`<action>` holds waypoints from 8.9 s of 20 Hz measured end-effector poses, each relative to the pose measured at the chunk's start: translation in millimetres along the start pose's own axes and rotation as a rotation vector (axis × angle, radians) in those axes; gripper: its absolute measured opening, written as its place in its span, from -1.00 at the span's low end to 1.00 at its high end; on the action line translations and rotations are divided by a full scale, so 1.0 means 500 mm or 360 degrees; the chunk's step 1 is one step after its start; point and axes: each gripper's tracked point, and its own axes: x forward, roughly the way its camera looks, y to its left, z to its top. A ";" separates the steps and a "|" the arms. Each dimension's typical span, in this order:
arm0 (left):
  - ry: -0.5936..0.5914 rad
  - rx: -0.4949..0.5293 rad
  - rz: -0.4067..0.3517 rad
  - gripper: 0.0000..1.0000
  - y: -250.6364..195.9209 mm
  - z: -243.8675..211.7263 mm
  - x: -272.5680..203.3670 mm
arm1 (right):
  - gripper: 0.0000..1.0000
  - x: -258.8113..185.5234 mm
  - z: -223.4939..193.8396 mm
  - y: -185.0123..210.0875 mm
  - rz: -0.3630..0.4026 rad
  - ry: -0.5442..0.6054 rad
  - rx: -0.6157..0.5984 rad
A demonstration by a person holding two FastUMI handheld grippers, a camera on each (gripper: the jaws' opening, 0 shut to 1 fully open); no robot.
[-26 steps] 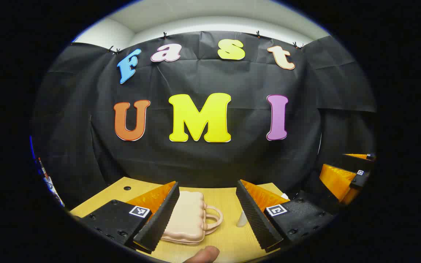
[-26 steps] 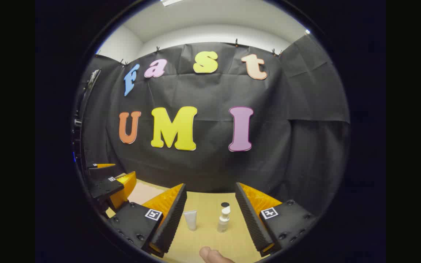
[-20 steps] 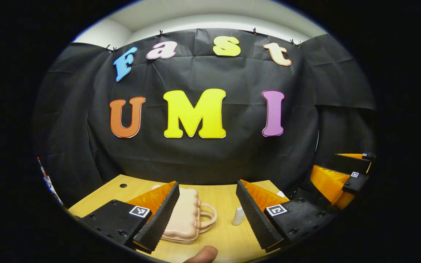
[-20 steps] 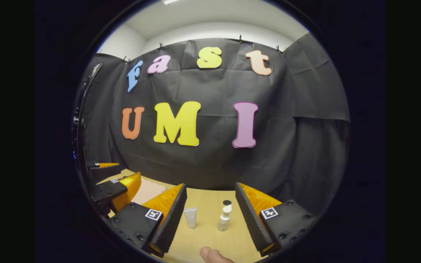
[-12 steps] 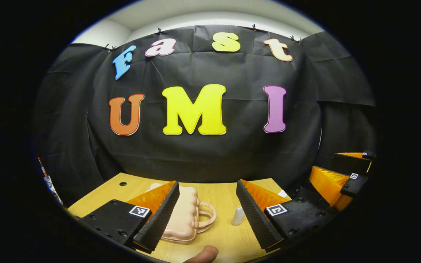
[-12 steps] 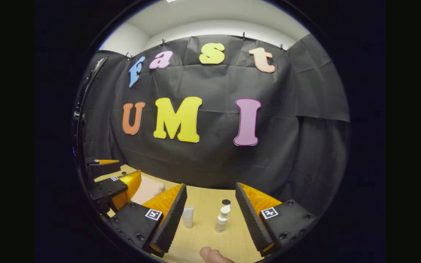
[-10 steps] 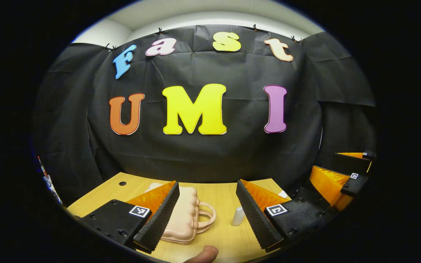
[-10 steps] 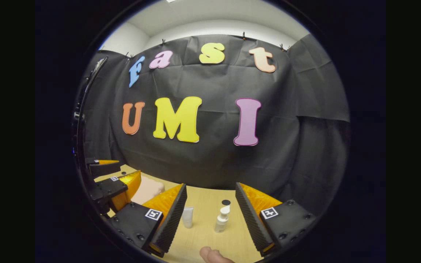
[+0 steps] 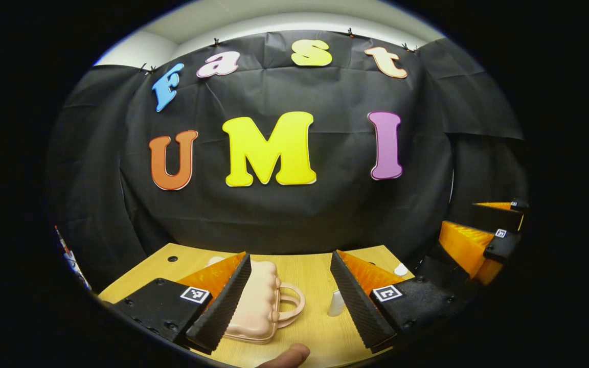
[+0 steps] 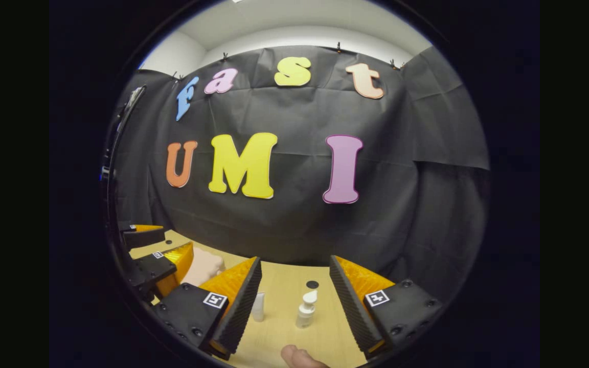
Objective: First open the suitcase, pack the skin care products into it, and then close the suitcase.
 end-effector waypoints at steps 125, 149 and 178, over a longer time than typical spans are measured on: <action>0.0727 -0.0049 -0.0184 0.97 0.340 -0.313 0.074 | 0.59 0.023 -0.225 -0.027 -0.0129 0.0493 0.0223; 0.0959 0.0056 -0.0844 0.34 -0.319 -0.495 0.295 | 0.58 0.002 -0.367 -0.284 -0.0177 0.0705 0.0095; 0.0880 -0.0116 -0.0353 -0.34 0.052 -0.367 -0.091 | 0.38 0.346 -0.541 -0.016 0.0109 0.0894 0.0019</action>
